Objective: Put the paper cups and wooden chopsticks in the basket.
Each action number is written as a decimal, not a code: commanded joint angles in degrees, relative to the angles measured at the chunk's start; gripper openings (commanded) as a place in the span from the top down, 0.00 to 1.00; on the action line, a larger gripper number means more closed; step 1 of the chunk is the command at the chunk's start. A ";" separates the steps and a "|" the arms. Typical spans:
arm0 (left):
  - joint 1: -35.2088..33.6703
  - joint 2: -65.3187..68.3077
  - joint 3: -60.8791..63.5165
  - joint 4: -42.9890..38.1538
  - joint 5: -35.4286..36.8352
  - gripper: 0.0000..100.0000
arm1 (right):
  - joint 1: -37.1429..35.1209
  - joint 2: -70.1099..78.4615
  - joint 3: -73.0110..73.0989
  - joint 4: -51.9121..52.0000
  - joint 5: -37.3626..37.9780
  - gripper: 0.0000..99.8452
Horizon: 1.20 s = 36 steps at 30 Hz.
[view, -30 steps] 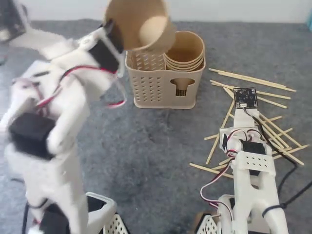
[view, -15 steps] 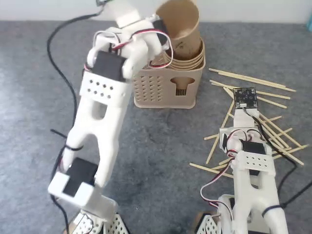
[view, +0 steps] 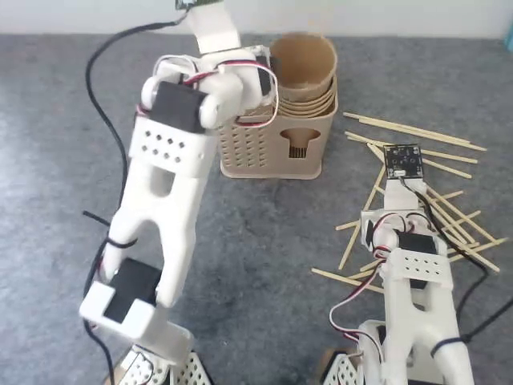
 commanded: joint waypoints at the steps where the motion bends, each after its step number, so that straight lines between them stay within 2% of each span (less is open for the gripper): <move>1: -0.26 -6.51 -6.46 4.40 -0.70 0.69 | 0.13 -1.63 -0.35 -1.01 0.62 0.99; 6: -7.12 -13.19 -13.76 11.52 -1.05 0.69 | 1.10 -1.63 -0.35 -1.01 0.62 0.99; 9: -14.77 -17.32 -14.81 16.79 -1.23 0.69 | 2.77 -2.07 -0.44 -1.01 0.62 0.99; 12: -23.12 -19.87 -12.70 19.60 -4.48 0.69 | 5.23 -2.15 -0.88 -0.84 0.62 0.99; 16: -34.81 -24.53 1.89 19.34 -7.65 0.69 | 9.10 -2.15 -5.19 3.56 0.79 0.99; 19: -38.68 -29.98 16.22 17.76 -11.16 0.69 | 9.71 -2.15 -10.99 11.74 6.86 0.99; 22: -39.38 -38.33 32.48 12.92 -13.63 0.69 | 10.95 -2.07 -16.44 18.68 10.81 0.99; 25: -39.38 -49.85 50.51 4.22 -13.71 0.69 | 13.85 -1.63 -20.22 20.44 14.42 0.99; 31: -38.95 -71.30 83.21 -10.55 -13.80 0.69 | 16.75 -1.36 -23.03 20.35 26.02 0.86; 36: -38.95 -75.43 94.90 -16.62 -18.29 0.69 | 17.89 -1.19 -23.21 17.63 31.56 0.86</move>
